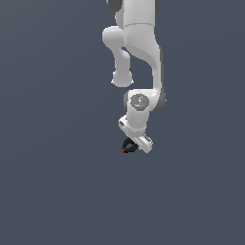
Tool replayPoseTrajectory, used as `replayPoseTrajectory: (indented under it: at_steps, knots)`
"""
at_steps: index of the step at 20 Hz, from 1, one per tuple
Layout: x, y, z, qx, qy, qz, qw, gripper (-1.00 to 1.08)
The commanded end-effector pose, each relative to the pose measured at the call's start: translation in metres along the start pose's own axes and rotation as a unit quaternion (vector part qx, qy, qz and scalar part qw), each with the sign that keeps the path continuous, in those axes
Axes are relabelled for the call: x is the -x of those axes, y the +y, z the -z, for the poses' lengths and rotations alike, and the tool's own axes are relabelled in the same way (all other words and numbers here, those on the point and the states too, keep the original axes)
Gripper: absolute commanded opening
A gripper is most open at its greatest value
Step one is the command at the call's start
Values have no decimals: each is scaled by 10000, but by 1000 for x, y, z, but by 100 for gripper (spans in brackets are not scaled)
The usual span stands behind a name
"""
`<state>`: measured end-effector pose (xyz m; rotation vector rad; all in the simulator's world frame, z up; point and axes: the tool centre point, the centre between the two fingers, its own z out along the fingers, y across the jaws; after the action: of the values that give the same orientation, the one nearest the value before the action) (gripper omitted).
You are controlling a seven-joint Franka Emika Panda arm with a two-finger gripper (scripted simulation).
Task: Pick up the object and move it to a goal position.
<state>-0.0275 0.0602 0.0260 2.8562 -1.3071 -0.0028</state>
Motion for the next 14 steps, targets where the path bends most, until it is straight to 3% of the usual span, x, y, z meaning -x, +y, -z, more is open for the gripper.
replayPoseTrajectory:
  at_steps: [1,14]
  knots:
    - [0,-3,9,-13,8,2,10000,-100]
    - [10,-27,114,-9,10,-5,10000,-100]
